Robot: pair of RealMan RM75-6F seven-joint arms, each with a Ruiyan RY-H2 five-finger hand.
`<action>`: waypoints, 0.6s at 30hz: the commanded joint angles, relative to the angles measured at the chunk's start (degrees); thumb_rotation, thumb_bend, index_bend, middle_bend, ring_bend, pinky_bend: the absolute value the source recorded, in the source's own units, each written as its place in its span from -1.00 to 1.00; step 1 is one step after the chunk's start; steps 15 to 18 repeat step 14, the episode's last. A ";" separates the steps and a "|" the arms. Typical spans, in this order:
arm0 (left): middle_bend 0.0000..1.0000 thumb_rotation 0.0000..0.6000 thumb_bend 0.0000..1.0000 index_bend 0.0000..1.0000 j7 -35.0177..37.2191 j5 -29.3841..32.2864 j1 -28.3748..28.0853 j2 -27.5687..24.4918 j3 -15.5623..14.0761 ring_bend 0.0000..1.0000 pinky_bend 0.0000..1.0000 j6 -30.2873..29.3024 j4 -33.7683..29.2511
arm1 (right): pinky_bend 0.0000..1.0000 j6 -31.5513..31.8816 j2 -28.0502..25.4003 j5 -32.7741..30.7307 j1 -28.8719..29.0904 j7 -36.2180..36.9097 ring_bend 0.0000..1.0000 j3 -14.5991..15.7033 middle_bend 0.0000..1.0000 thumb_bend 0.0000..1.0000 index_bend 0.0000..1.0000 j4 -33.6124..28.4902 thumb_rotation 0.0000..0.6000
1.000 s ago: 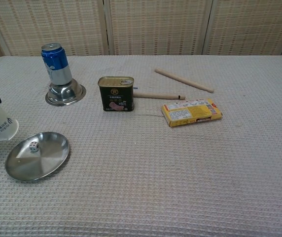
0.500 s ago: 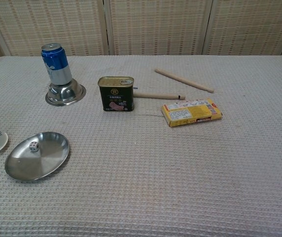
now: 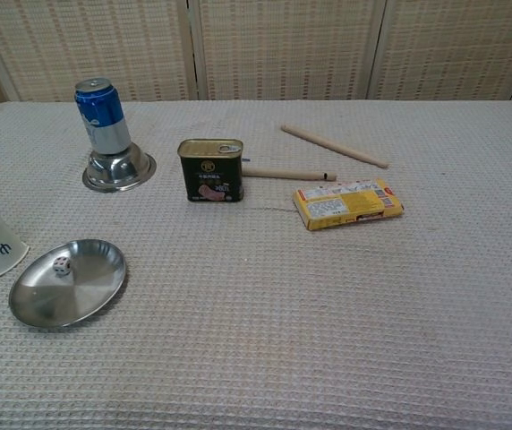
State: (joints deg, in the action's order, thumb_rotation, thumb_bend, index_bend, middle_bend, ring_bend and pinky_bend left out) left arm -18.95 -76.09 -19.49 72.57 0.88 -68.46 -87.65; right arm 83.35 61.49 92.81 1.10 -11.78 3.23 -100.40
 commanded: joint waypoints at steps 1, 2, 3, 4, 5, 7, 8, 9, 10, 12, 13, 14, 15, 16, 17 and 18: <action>-1.00 1.00 -0.23 -1.00 3.46 -4.41 2.92 -1.27 -0.80 0.20 0.75 -6.52 -1.63 | -1.00 0.37 -0.11 0.35 -0.10 0.32 -1.00 0.00 -1.00 -0.65 -1.00 -0.05 0.86; -1.00 1.00 -0.22 -1.00 5.81 -6.75 4.64 -1.66 -1.34 -0.19 0.43 -10.20 -1.78 | -1.00 0.76 -0.08 0.61 -0.15 0.52 -1.00 -0.10 -1.00 -0.65 -1.00 0.09 0.86; -1.00 1.00 -0.22 -1.00 7.98 -8.52 6.05 -1.94 -1.84 -0.52 0.10 -13.04 -1.76 | -1.00 1.14 0.02 0.85 -0.20 0.66 -1.00 -0.21 -1.00 -0.65 -1.00 0.27 0.85; -1.00 1.00 -0.22 -1.00 10.53 -10.50 7.41 -2.05 -2.36 -0.70 -0.09 -15.97 -1.30 | -1.00 1.67 0.21 1.19 -0.24 0.86 -1.00 -0.39 -1.00 -0.65 -1.00 0.53 0.85; -1.00 1.00 -0.22 -1.00 14.16 -13.31 9.10 -1.95 -3.21 -0.91 -0.38 -19.69 0.15 | -1.00 2.47 0.56 1.63 -0.34 1.08 -1.00 -0.66 -1.00 -0.65 -1.00 1.01 0.86; -1.00 1.00 -0.22 -1.00 19.09 -15.92 11.61 -1.30 -4.42 -1.00 -0.62 -24.09 3.43 | -1.00 3.72 1.28 2.10 -0.54 1.19 -1.00 -1.14 -1.00 -0.65 -1.00 1.84 0.85; -1.00 1.00 -0.22 -1.00 19.59 -16.56 12.20 -1.38 -4.89 -1.00 -0.67 -24.79 4.49 | -1.00 4.03 1.55 2.08 -0.62 1.15 -1.00 -1.31 -1.00 -0.65 -1.00 2.10 0.85; -1.00 1.00 -0.22 -1.00 20.22 -16.89 12.62 -1.39 -5.19 -1.00 -0.70 -25.12 5.26 | -1.00 4.06 1.71 1.90 -0.68 1.02 -1.00 -1.38 -1.00 -0.65 -1.00 2.25 0.86; -1.00 1.00 -0.23 -1.00 20.96 -17.07 12.84 -1.39 -5.18 -1.00 -0.71 -25.41 5.62 | -1.00 3.92 1.73 1.66 -0.72 0.89 -1.00 -1.35 -1.00 -0.66 -1.00 2.23 0.86; -1.00 1.00 -0.23 -1.00 21.88 -17.02 13.07 -1.47 -4.70 -1.00 -0.72 -25.79 6.08 | -1.00 3.69 1.55 1.45 -0.78 0.76 -1.00 -1.24 -1.00 -0.65 -1.00 1.83 0.86; -1.00 1.00 -0.23 -1.00 21.91 -17.00 13.07 -1.44 -4.38 -1.00 -0.73 -25.93 6.23 | -1.00 3.80 1.46 1.57 -0.81 0.67 -1.00 -1.23 -1.00 -0.65 -1.00 1.75 0.86; -1.00 1.00 -0.23 -1.00 21.84 -17.12 13.12 -1.34 -4.11 -1.00 -0.73 -26.13 6.39 | -1.00 4.01 1.39 1.65 -0.90 0.56 -1.00 -1.24 -1.00 -0.65 -1.00 1.71 0.85; -1.00 1.00 -0.23 -1.00 21.84 -17.12 13.12 -1.34 -4.11 -1.00 -0.73 -26.13 6.39 | -1.00 4.01 1.39 1.65 -0.90 0.56 -1.00 -1.24 -1.00 -0.65 -1.00 1.71 0.85; -1.00 1.00 -0.23 -1.00 21.84 -17.12 13.12 -1.34 -4.11 -1.00 -0.73 -26.13 6.39 | -1.00 4.01 1.39 1.65 -0.90 0.56 -1.00 -1.24 -1.00 -0.65 -1.00 1.71 0.85; -1.00 1.00 -0.23 -1.00 21.84 -17.12 13.12 -1.34 -4.11 -1.00 -0.73 -26.13 6.39 | -1.00 4.01 1.39 1.65 -0.90 0.56 -1.00 -1.24 -1.00 -0.65 -1.00 1.71 0.85; -1.00 1.00 -0.23 -1.00 21.84 -17.12 13.12 -1.34 -4.11 -1.00 -0.73 -26.13 6.39 | -1.00 4.01 1.39 1.65 -0.90 0.56 -1.00 -1.24 -1.00 -0.65 -1.00 1.71 0.85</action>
